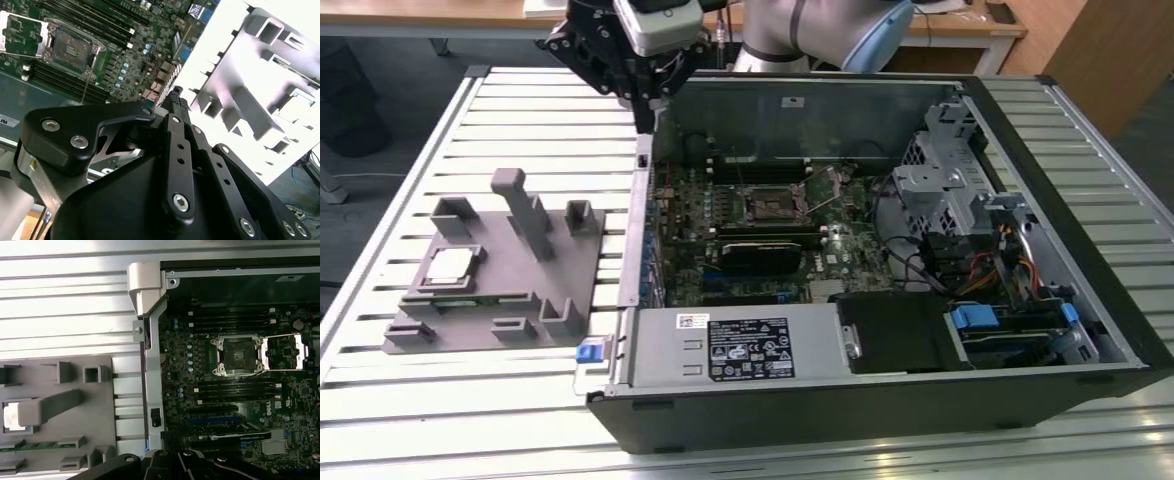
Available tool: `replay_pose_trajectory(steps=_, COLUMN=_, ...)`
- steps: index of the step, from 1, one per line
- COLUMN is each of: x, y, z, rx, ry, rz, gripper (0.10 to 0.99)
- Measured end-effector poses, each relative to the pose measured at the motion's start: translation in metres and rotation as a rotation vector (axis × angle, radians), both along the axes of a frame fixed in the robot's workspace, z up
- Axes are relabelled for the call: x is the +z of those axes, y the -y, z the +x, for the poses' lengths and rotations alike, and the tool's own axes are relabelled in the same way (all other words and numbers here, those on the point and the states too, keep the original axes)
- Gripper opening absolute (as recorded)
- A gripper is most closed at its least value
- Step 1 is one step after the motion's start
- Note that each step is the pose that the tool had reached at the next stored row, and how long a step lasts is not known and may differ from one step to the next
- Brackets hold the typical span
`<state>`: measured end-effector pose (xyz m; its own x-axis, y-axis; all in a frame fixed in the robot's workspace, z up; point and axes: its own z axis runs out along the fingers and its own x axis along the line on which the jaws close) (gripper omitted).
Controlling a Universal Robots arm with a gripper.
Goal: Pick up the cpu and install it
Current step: 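Reach for the cpu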
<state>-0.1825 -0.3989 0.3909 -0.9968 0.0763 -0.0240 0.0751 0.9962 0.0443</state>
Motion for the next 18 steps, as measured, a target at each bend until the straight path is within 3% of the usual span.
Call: replay_pose_trajectory(steps=18, x=-0.0009, y=0.0, z=-0.0198, rx=0.0, ry=-0.0008, rz=0.0, gripper=0.106)
